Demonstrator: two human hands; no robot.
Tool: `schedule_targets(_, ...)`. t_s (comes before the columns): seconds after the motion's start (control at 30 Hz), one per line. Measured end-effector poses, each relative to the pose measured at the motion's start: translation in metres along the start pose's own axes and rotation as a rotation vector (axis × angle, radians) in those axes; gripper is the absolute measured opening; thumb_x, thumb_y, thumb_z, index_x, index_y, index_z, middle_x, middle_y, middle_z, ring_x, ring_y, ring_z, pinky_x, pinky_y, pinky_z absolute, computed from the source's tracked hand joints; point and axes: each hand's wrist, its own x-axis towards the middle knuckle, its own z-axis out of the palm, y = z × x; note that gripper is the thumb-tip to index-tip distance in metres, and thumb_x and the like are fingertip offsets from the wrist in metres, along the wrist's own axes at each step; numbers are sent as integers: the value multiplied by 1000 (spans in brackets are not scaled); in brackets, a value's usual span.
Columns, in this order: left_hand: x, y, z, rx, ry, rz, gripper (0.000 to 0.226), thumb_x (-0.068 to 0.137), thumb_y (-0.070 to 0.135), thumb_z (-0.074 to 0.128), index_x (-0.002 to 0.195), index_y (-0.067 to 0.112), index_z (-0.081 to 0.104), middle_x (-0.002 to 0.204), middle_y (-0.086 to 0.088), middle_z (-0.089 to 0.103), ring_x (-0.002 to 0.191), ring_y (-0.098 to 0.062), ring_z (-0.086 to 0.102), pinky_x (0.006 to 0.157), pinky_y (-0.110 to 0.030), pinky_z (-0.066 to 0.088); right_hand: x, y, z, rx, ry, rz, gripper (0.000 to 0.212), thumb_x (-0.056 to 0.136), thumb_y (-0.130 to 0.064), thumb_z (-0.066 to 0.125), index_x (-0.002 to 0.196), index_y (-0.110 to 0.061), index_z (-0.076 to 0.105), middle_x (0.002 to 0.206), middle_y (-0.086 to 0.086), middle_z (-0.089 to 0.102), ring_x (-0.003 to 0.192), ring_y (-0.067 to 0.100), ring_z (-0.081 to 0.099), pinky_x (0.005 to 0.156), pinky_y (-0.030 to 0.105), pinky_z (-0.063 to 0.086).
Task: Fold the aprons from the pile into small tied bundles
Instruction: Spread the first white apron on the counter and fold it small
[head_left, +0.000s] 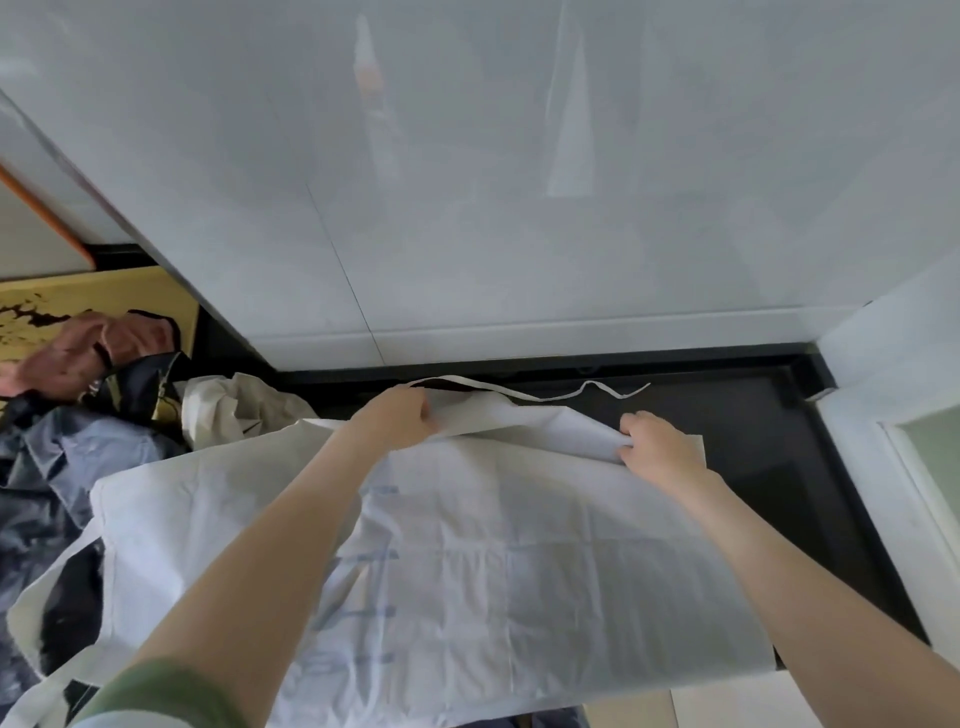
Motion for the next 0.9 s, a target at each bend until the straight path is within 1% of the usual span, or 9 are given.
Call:
schedule_targets(0.13,-1,0,3,-58,-39,-4,33,87,24,60,112,3,54,107,-8,58,84,-20,52,74,-31,44,2,-4,-11,-87,89,-26,2,94,-15,41,96,-15,41,81,5,52,78,31,53,64,35,41)
schedule_targets(0.27,3,-4,10,-222,-21,-61,46,88,12,55,130,12,36,74,-6,62,67,-24,60,69,-32,52,10,-10,-32,-2,277,-26,6,94,-14,40,95,-11,35,62,7,47,66,32,50,55,37,40)
schedule_targets(0.33,6,-2,13,-309,-53,-101,52,88,2,46,136,16,32,78,-10,66,68,-26,63,75,-35,57,14,-14,-44,30,452,-44,7,90,-9,45,90,-8,38,62,10,46,71,33,48,54,36,39)
schedule_targets(0.4,5,5,17,-446,-29,-135,53,94,0,42,143,14,27,90,-15,62,69,-28,64,67,-32,59,15,-17,-53,120,534,-102,7,90,-2,47,96,-5,47,76,12,50,81,31,47,64,38,40)
schedule_targets(0.53,9,9,23,-469,47,-275,64,94,11,55,144,2,17,86,-14,60,66,-27,68,51,-26,51,8,-16,-65,323,330,-232,37,95,0,42,131,-12,48,108,10,57,87,22,50,72,30,36)
schedule_targets(0.63,13,3,30,-335,43,-376,74,80,12,67,134,1,18,65,-3,50,57,-27,62,47,-26,39,4,-9,-66,324,349,-340,37,91,5,44,123,-11,53,121,4,58,99,27,56,79,33,42)
schedule_targets(0.73,14,2,35,-395,103,-340,73,86,15,65,141,2,19,77,-10,61,60,-25,67,46,-22,45,1,-2,-63,363,317,-344,29,91,2,49,116,-12,56,135,-3,50,122,19,48,89,16,32)
schedule_targets(0.8,15,-1,39,-443,136,-312,59,91,18,60,138,-1,30,80,-14,65,59,-24,68,51,-25,53,-1,5,-58,370,280,-318,24,92,-4,54,113,-14,58,142,-4,45,131,13,41,95,14,27)
schedule_targets(0.9,13,-2,43,-393,151,-271,25,94,17,51,108,-3,56,73,-12,68,64,-26,70,59,-30,57,-6,17,-51,322,214,-270,22,90,-11,59,112,-15,60,139,-6,47,127,13,46,95,23,35)
